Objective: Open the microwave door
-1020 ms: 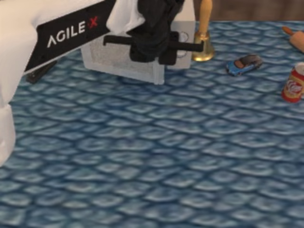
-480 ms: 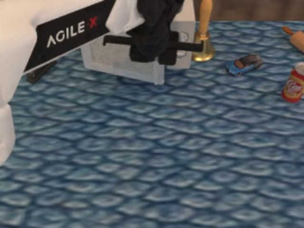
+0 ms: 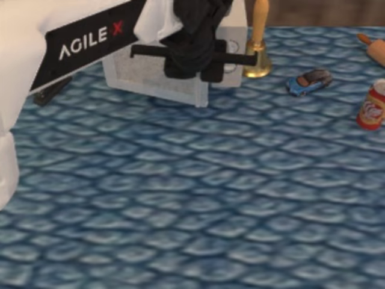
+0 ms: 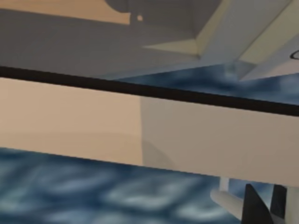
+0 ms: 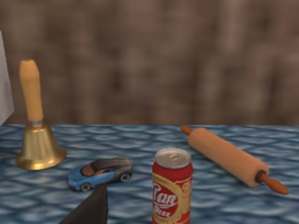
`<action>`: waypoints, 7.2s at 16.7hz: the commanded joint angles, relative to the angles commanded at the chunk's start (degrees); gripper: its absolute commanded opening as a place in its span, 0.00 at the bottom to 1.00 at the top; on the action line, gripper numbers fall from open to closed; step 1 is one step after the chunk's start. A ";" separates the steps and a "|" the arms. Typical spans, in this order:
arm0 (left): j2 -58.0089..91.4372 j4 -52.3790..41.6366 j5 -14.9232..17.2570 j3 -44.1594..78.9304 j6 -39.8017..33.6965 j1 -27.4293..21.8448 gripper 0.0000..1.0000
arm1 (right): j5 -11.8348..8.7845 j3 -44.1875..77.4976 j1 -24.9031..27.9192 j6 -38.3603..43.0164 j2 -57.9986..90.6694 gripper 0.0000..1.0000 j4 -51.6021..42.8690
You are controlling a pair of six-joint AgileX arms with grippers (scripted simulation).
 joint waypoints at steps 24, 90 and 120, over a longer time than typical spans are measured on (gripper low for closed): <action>-5.06 3.87 2.91 -7.82 5.61 0.79 0.00 | 0.00 0.00 0.00 0.00 0.00 1.00 0.00; -13.76 8.98 9.63 -20.24 17.60 3.43 0.00 | 0.00 0.00 0.00 0.00 0.00 1.00 0.00; -17.49 10.26 13.47 -25.12 24.19 5.37 0.00 | 0.00 0.00 0.00 0.00 0.00 1.00 0.00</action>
